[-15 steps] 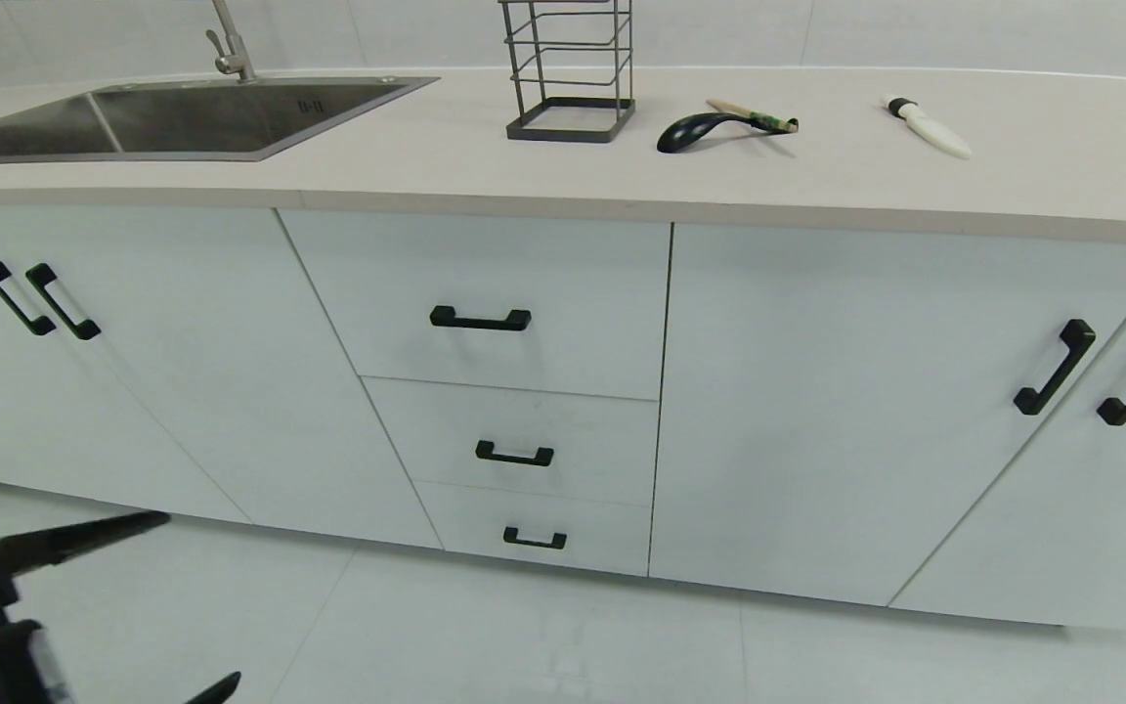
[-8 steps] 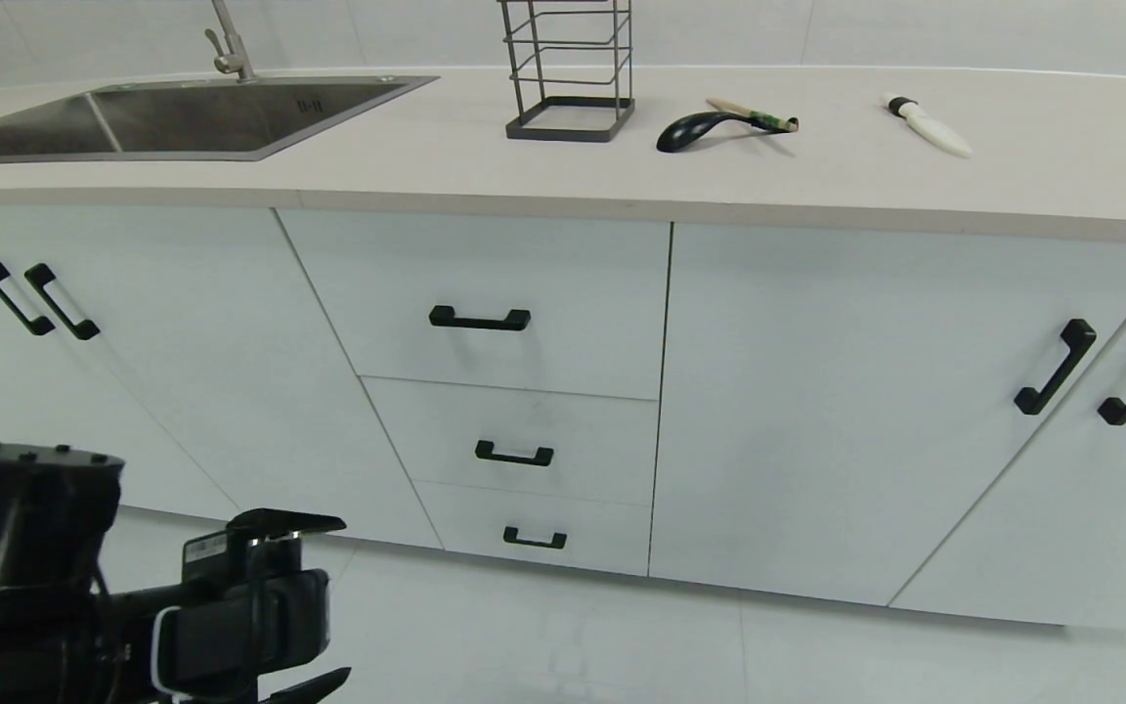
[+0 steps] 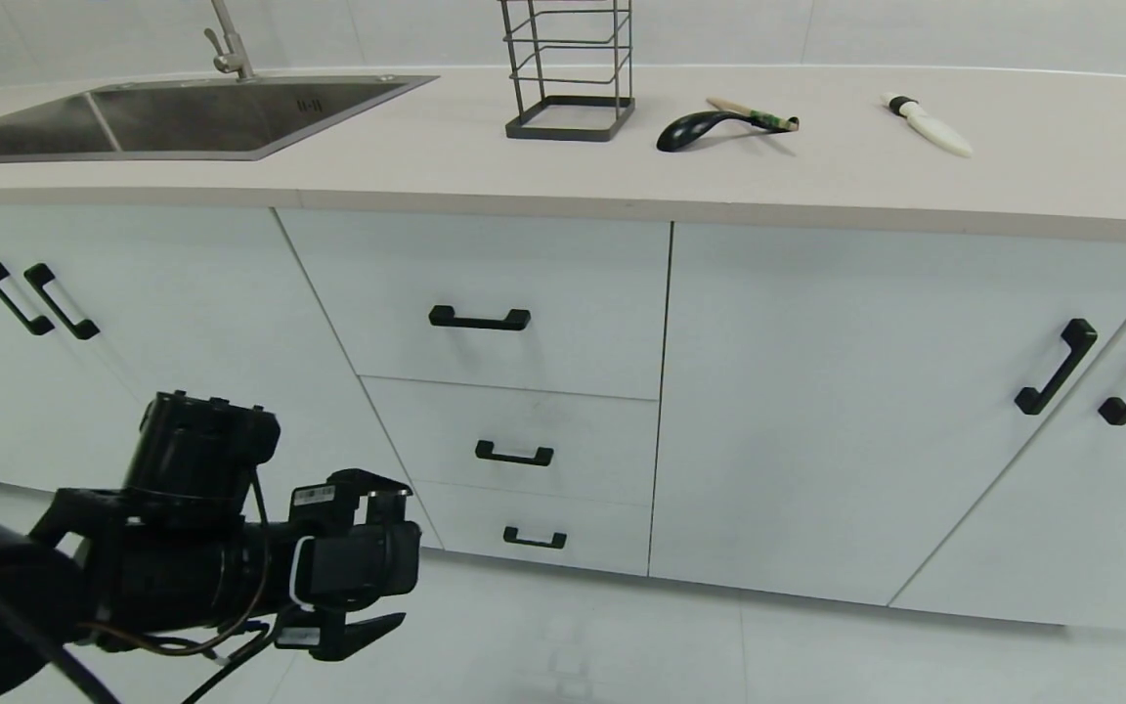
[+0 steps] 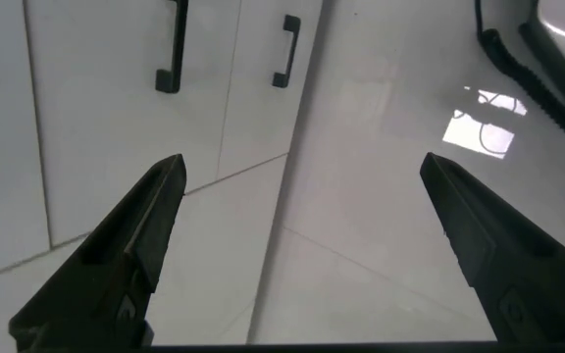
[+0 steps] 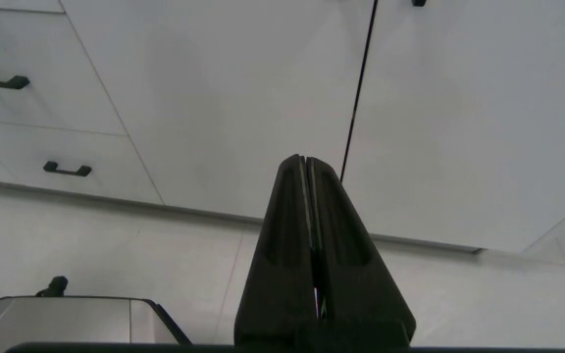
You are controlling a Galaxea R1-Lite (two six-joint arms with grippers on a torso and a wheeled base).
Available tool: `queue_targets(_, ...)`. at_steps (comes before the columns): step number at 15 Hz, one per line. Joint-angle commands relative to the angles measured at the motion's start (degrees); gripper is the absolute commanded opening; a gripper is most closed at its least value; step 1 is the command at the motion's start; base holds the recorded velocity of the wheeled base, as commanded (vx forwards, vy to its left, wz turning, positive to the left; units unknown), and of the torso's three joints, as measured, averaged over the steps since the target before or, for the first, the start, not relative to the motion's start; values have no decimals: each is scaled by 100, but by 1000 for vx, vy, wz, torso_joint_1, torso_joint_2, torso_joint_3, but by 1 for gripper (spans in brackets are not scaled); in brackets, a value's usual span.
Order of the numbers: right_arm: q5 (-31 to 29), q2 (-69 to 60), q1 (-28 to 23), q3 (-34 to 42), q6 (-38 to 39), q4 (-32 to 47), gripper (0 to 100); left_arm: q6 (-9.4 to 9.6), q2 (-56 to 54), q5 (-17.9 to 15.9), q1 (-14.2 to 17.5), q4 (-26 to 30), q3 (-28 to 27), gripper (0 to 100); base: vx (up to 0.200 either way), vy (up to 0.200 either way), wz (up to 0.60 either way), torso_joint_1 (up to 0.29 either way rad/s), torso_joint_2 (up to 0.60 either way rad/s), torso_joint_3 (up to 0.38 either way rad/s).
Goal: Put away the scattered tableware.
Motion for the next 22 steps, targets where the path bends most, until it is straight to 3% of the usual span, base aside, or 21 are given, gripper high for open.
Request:
queue_targets(1,1,-18,-1,0,-2,-1,0,147,725,-6,0,-232,-249,100,0,0,0,0,0,0)
queue_targets(6,1,-18,-1,0,-2,-1,0,86,1692,-24,-237,-443,-1049,100,0,0,0,0,0,0)
queue_targets(13,1,-18,7,0,-2,-1,0,-20,3045,-94,-246,-838,-2244,100,0,0,0,0,0,0)
queue_targets(16,1,-18,-1,0,-2,-1,0,-28,3247,-50,-237,-847,-2350,100,0,0,0,0,0,0)
queue_targets(18,1,-18,-1,0,-2,-1,0,-55,3493,152,-237,-1190,-2429,100,0,0,0,0,0,0)
queue_targets(22,10,-18,-1,0,-2,-1,0,-406,3810,389,-237,-1858,-2455,100,0,0,0,0,0,0)
